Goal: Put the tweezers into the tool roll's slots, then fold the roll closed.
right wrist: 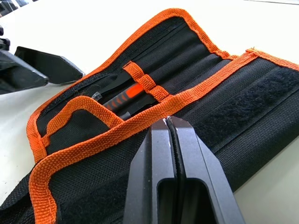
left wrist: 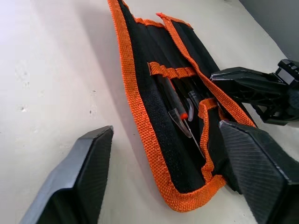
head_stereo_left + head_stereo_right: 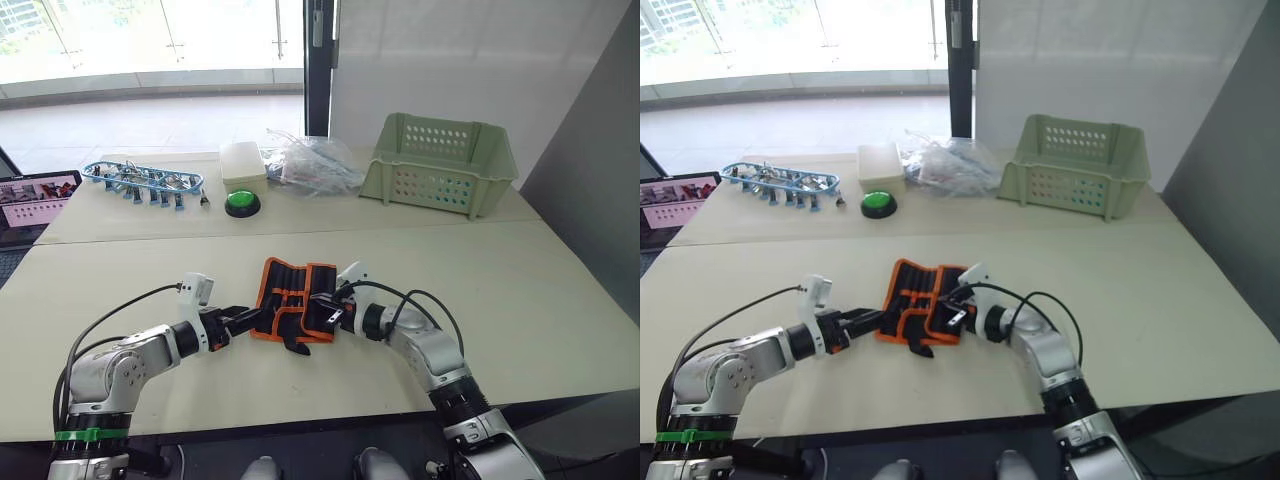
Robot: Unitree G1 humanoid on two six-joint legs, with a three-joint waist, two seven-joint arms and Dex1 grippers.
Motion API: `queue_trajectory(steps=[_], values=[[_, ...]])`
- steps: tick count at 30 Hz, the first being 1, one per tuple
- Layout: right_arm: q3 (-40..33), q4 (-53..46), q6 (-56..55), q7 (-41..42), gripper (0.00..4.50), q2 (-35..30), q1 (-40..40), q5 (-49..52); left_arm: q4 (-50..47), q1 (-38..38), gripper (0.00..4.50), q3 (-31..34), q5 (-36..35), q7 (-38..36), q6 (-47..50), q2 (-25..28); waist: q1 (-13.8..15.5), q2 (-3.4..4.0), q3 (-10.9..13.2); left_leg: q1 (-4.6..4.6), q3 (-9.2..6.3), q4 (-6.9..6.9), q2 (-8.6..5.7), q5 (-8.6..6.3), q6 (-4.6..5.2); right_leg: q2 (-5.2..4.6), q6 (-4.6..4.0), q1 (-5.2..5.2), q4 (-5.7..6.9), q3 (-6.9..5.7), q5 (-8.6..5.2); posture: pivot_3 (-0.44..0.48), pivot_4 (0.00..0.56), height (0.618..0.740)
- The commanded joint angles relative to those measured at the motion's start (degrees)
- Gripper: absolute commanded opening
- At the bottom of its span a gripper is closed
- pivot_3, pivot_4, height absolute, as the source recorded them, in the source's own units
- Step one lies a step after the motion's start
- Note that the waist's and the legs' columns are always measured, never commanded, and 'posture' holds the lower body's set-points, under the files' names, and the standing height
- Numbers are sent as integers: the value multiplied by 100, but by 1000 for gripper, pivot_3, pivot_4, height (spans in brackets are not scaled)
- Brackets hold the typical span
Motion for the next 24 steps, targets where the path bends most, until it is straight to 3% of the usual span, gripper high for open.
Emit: queue_trajectory(steps=[1, 8, 18, 24], values=[[64, 2, 165, -28, 0, 30, 85, -86, -42, -58, 2364, -36, -68, -88, 125, 23, -8, 0, 0, 0, 0, -1, 0, 0, 0, 0, 0, -1, 0, 1, 0, 0, 150, 719], [57, -34, 188, -34, 0, 41, 99, -84, 33, -136, 18, 15, -12, 57, 106, -102, -11, 0, 0, -9, 0, -1, -1, 0, 0, -1, -2, -10, 0, 2, 2, 0, 150, 719], [240, -254, 245, -58, 0, 117, 166, -228, -264, 103, 18, 413, -193, 83, 274, 178, -55, 0, 0, -9, 0, -5, 3, 0, 0, 4, -2, -16, 0, 5, 2, 0, 150, 719], [510, -717, 338, -146, 0, 285, 339, -254, -769, 712, 18, 736, -335, -312, 241, 760, -131, -2, 1, -10, 0, -18, 12, 0, 0, 15, -8, -26, -1, 10, 3, 0, 150, 719]])
